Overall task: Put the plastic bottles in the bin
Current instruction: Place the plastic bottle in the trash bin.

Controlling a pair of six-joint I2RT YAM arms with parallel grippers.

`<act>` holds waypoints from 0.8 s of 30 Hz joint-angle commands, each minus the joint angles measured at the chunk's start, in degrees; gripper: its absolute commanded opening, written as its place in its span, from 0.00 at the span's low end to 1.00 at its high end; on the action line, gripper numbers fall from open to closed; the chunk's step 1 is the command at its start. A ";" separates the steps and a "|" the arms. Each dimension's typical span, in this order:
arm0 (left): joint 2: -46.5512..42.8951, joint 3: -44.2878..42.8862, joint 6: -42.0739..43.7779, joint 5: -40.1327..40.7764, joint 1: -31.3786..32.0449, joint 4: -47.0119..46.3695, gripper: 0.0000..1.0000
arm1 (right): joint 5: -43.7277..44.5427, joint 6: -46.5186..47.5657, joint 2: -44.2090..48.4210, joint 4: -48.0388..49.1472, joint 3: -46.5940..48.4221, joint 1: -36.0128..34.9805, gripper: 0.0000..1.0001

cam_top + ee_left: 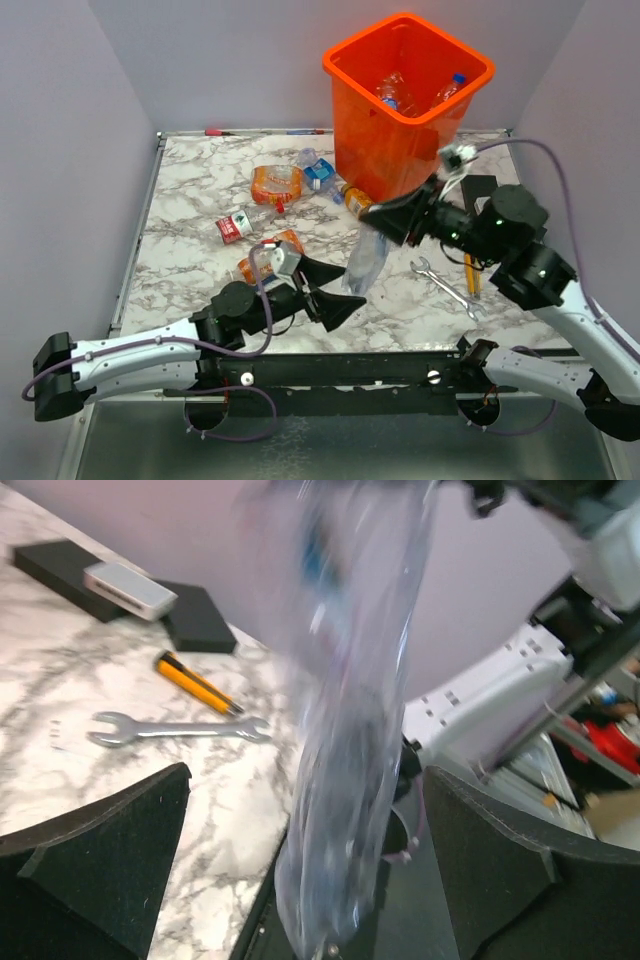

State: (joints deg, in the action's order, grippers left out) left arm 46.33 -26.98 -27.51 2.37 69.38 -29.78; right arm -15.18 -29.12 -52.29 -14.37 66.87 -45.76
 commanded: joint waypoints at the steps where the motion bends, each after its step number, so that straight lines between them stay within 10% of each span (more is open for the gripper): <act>1: -9.20 2.83 1.91 14.80 -0.11 6.53 0.99 | 26.14 15.61 -4.88 -4.74 18.47 -0.21 0.00; 9: -24.20 7.21 -0.10 22.11 -0.06 12.76 0.99 | 52.76 45.22 -23.90 30.35 36.15 4.10 0.00; 14: -26.24 5.09 -0.64 23.76 -0.04 19.70 0.99 | 51.11 32.95 -40.27 23.61 54.88 20.60 0.00; 24: -26.10 4.02 -0.49 22.85 -0.04 22.21 0.99 | 49.71 22.37 -57.22 22.62 62.78 34.27 0.00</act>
State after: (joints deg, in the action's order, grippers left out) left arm 20.47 -21.76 -27.64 24.10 69.38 -9.65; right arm 33.80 -1.52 -107.39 8.86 125.51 -13.80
